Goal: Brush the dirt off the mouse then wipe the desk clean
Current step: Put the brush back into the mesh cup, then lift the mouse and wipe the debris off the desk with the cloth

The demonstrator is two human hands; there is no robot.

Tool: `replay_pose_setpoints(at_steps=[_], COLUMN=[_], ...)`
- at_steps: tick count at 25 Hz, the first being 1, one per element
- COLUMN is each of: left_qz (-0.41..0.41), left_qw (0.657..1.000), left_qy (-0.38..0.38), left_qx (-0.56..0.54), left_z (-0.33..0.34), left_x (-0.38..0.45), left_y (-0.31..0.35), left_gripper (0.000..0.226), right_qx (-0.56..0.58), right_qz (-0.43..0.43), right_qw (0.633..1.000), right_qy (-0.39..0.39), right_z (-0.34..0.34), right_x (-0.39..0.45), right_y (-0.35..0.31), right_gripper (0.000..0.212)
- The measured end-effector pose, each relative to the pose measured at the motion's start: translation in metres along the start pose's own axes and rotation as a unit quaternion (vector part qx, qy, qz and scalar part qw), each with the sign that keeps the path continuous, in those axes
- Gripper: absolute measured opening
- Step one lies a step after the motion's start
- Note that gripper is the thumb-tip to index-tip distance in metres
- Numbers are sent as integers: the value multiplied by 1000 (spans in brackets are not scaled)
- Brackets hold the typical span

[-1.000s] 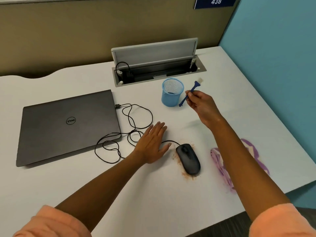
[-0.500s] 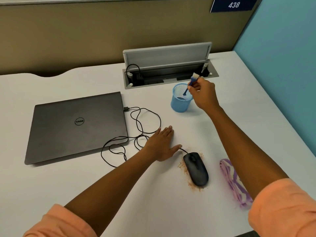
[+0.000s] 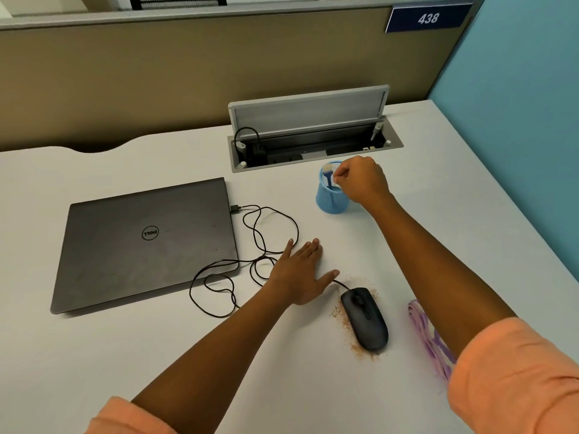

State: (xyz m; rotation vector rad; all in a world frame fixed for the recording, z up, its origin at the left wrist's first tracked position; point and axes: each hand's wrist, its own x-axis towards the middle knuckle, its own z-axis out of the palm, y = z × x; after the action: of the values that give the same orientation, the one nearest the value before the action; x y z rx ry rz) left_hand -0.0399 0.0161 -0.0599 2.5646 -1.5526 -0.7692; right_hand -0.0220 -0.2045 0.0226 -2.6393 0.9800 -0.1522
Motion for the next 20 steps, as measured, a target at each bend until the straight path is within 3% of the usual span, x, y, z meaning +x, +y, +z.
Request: replay_pose_setpoints(at_steps=[8, 15, 20], left_qz=[4, 1, 25], left_qw=[1000, 999, 999], left_qy=[-2, -27, 32], left_qx=[11, 20, 33], left_z=[0, -9, -9], left_x=[-1, 2, -11], left_y=[-1, 0, 15], left_gripper=[88, 85, 75], right_qx=[136, 247, 254], right_qz=[0, 114, 154], right_qw=[986, 952, 943], right_qy=[100, 140, 151], right_z=[-22, -5, 13], right_x=[-69, -183, -248], right_y=[38, 96, 120], right_gripper=[24, 15, 14])
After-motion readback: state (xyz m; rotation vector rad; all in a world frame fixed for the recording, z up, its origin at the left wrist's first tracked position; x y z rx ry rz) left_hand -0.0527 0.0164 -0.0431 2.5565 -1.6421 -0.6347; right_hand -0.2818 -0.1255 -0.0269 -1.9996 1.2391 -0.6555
